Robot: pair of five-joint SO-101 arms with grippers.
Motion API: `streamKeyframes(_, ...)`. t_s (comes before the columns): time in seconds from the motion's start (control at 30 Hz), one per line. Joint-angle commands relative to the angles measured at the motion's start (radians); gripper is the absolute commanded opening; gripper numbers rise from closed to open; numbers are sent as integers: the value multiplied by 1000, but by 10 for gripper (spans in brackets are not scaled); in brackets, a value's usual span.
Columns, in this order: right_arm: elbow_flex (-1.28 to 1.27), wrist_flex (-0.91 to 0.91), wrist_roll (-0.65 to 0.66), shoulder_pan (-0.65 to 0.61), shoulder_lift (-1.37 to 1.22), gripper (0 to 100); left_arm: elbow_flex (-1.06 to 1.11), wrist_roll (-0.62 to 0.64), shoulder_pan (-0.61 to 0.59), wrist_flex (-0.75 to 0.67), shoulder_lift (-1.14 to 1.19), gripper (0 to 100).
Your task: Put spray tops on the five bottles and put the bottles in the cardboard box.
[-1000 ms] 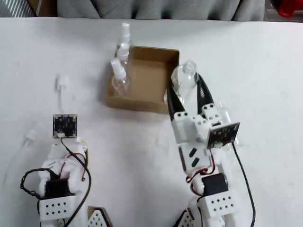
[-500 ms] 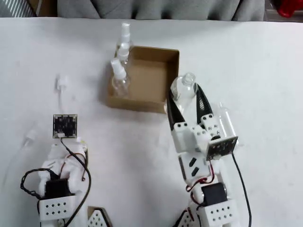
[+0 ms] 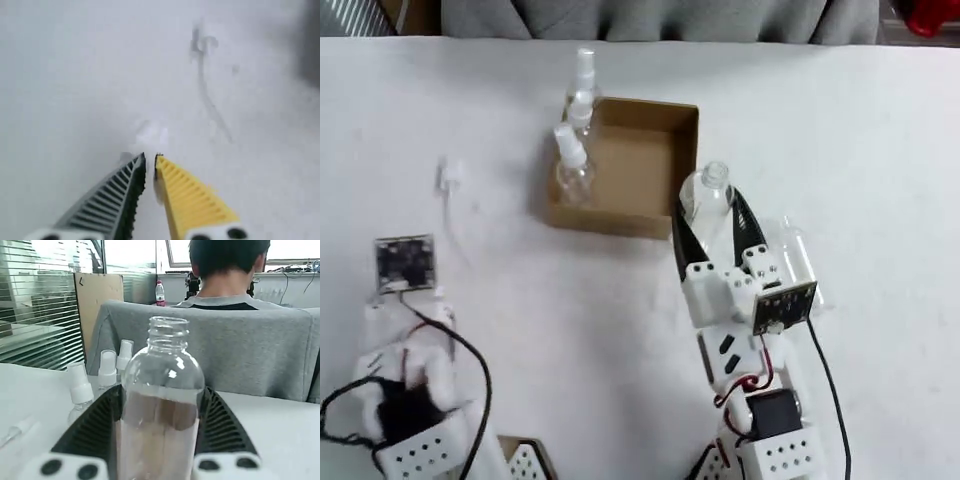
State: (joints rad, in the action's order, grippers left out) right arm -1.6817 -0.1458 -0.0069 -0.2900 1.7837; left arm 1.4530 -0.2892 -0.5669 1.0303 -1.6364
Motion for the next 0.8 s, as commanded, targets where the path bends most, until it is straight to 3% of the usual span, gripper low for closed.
streamKeyframes(0.0, -8, -4, 14, -8, 15, 15, -226, -63, -87, 5, 162, 52)
streamKeyframes(0.27, -8, -28, 14, -8, 15, 15, -568, -239, -114, -3, 728, 54)
streamKeyframes(0.5, -8, -77, 14, -74, 16, 15, -752, -468, -114, -5, 1112, 54)
streamKeyframes(0.77, -8, -84, 14, -82, 16, 15, -961, -497, -114, -25, 1458, 67)
